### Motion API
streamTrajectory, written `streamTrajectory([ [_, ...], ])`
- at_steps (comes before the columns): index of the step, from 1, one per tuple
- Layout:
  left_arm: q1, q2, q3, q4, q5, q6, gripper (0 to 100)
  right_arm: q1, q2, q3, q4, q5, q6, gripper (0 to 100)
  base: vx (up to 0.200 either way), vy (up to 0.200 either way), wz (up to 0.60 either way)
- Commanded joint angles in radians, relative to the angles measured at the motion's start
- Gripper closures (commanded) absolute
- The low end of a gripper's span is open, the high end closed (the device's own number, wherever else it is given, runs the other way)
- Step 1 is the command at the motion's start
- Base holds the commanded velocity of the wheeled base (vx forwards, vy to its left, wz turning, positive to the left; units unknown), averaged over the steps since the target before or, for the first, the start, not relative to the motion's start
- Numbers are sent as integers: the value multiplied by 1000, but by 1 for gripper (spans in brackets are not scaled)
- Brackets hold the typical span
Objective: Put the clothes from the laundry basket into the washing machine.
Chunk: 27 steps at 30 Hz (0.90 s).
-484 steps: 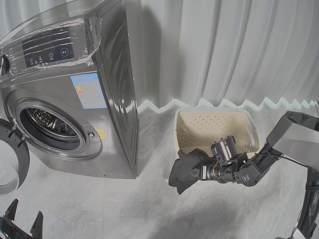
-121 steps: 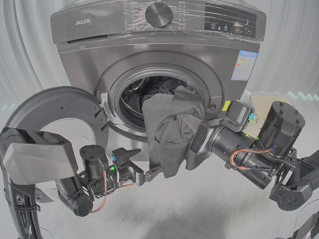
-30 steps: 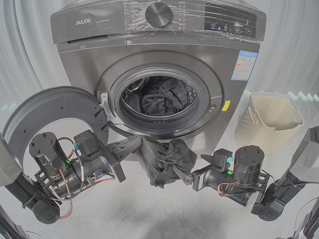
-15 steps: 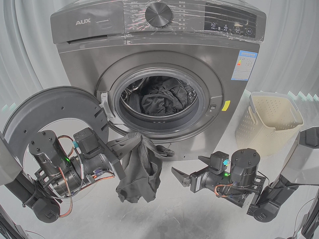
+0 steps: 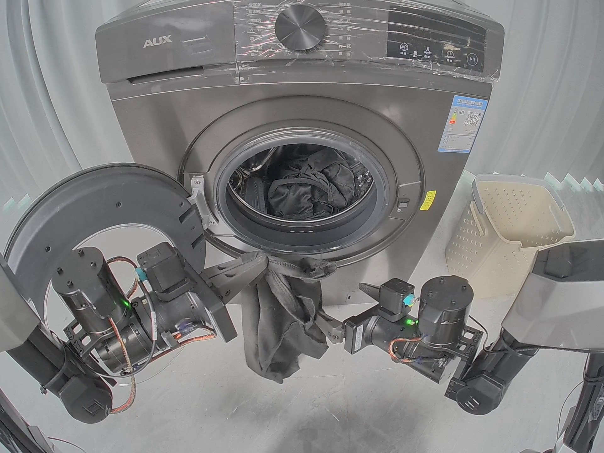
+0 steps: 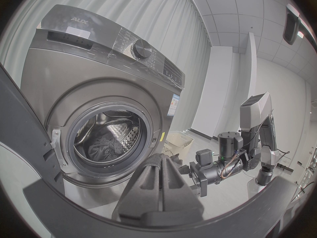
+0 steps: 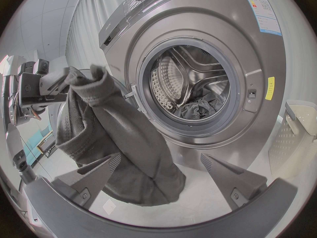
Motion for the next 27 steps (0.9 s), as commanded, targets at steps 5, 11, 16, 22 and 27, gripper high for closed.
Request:
streamTrajectory([
  [5, 0, -2, 0, -1, -2, 0, 100, 8, 61, -40, -22, 12, -6, 0, 0, 0, 0],
  [11, -7, 0, 4, -1, -2, 0, 100, 36, 52, -66, -30, 20, -6, 0, 0, 0, 0],
  [16, -8, 0, 6, -1, -2, 0, 100, 24, 56, -102, -32, 28, -6, 0, 0, 0, 0],
  [22, -8, 0, 9, -1, -3, 0, 100, 22, 62, -151, -38, 75, -6, 0, 0, 0, 0],
  [27, -7, -2, 10, -1, -3, 0, 100, 34, 78, -152, -73, 106, -6, 0, 0, 0, 0],
])
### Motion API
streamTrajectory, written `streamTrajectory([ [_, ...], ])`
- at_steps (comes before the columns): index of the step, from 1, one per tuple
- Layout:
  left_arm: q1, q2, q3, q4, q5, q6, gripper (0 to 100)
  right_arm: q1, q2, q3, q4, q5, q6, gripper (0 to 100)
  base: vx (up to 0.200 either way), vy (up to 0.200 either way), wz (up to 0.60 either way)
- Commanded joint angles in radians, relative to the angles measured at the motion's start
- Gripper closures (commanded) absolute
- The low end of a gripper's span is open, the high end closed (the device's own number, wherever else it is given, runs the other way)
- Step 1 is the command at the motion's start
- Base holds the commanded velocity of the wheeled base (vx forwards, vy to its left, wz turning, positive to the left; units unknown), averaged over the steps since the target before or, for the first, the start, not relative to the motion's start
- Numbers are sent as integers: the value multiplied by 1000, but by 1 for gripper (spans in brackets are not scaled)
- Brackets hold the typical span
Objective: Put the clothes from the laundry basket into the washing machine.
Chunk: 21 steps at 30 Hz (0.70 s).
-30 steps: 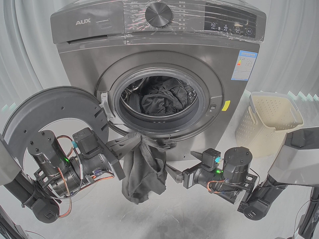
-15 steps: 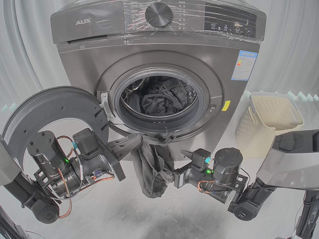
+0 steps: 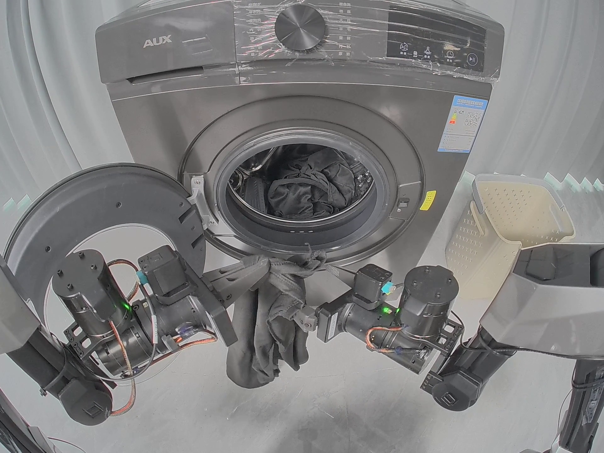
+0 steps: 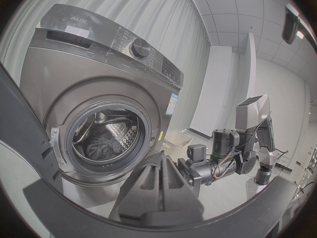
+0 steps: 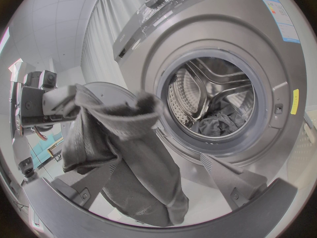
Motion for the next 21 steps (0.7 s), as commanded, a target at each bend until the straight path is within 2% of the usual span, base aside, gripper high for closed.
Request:
streamTrajectory([
  [1, 3, 1, 1, 0, 0, -1, 100, 12, 19, -4, -8, 8, 0, 0, 0, 0, 0],
  [11, 6, -1, 0, 0, 0, -1, 100, 14, 30, 8, -11, 15, 3, 0, 0, 0, 0],
  [15, 8, 1, -2, 0, 0, -1, 100, 7, 30, 59, -10, 14, 2, 0, 0, 0, 0],
  [21, 9, -1, -2, 0, 0, -1, 100, -49, 16, 85, -8, 11, 0, 0, 0, 0, 0],
])
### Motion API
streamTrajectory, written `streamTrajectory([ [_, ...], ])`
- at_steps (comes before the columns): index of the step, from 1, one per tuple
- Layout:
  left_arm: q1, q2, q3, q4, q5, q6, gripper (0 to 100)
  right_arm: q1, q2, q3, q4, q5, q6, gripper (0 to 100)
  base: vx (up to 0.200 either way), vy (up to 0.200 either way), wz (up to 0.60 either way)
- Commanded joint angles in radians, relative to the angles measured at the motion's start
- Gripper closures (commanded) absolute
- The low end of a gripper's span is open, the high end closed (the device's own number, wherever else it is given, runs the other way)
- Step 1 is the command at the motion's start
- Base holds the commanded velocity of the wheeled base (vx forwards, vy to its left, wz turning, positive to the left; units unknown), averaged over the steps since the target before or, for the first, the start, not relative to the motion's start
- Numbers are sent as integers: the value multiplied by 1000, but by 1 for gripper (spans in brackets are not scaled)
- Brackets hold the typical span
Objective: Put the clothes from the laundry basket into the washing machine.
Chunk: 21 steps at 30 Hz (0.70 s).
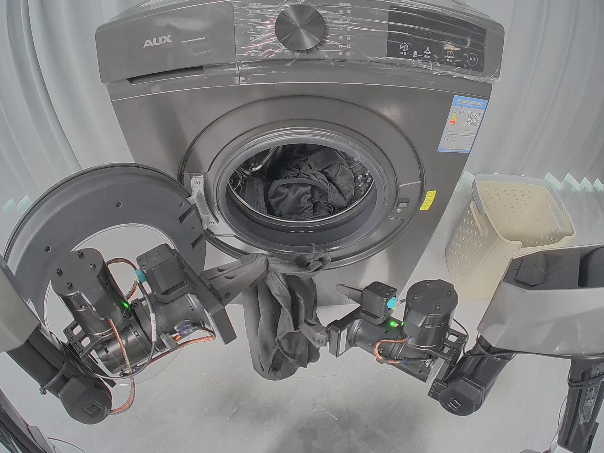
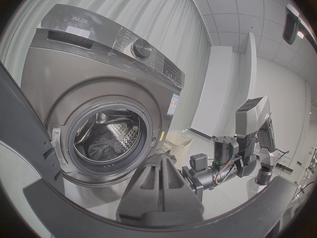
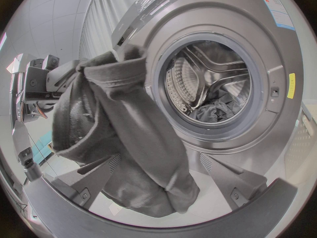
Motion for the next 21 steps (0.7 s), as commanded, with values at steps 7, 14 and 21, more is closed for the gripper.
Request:
streamTrajectory([
  [7, -1, -3, 1, -1, -2, -1, 100, -105, -14, -15, 7, 5, -6, 0, 0, 0, 0],
  [14, -1, -3, 5, -1, -2, -1, 100, -105, 14, -56, -1, 58, -13, 0, 0, 0, 0],
  [21, 1, -2, 3, -1, -2, -1, 100, -56, 17, -29, -27, 101, -19, 0, 0, 0, 0],
])
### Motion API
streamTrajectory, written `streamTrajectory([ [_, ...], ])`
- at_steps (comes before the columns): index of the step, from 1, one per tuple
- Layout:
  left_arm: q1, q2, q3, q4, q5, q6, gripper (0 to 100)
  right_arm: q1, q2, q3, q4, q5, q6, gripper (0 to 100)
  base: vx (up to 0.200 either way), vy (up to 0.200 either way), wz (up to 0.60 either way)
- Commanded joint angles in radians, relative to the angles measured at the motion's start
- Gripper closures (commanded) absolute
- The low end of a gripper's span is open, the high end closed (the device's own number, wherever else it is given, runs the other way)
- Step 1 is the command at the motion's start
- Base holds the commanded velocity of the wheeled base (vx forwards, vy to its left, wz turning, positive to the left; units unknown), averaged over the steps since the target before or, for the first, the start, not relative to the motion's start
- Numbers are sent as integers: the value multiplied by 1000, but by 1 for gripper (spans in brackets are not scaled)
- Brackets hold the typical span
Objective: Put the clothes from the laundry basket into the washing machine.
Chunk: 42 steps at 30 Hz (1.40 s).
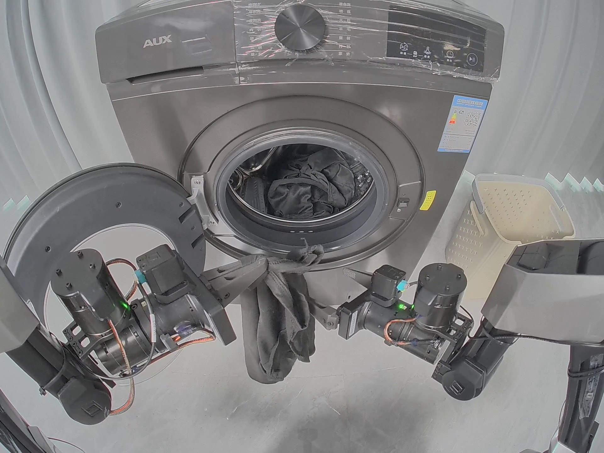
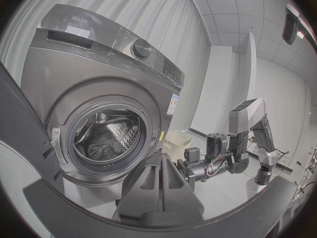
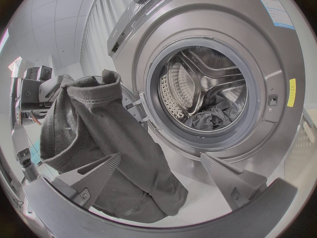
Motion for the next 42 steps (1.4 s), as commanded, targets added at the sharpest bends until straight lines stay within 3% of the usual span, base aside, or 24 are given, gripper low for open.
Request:
streamTrajectory([
  [1, 0, 0, -2, -1, 0, 0, 100, 28, 5, 19, -13, 11, 1, 0, 0, 0, 0],
  [8, 1, 0, -2, -1, 0, 0, 100, 93, -4, 40, -16, 17, 5, 0, 0, 0, 0],
  [16, 0, 0, 3, -1, 0, 0, 100, 79, 51, -92, -17, 21, 8, 0, 0, 0, 0],
  [20, 0, 0, 6, -1, -1, 0, 100, 86, 71, -112, -32, 51, 10, 0, 0, 0, 0],
  [30, 0, 2, 6, -1, 0, 0, 100, 77, 68, -130, -43, 47, 10, 0, 0, 0, 0],
  [31, 1, 2, 6, -1, 0, 0, 100, 77, 68, -130, -43, 44, 10, 100, 0, 0, 0],
  [38, 1, 5, 14, -1, 0, 0, 100, 76, 37, -116, -45, 44, 8, 100, 0, 0, 0],
  [42, 5, 8, 14, -1, 0, 0, 100, 73, -20, -50, -43, 41, 10, 100, 0, 0, 0],
])
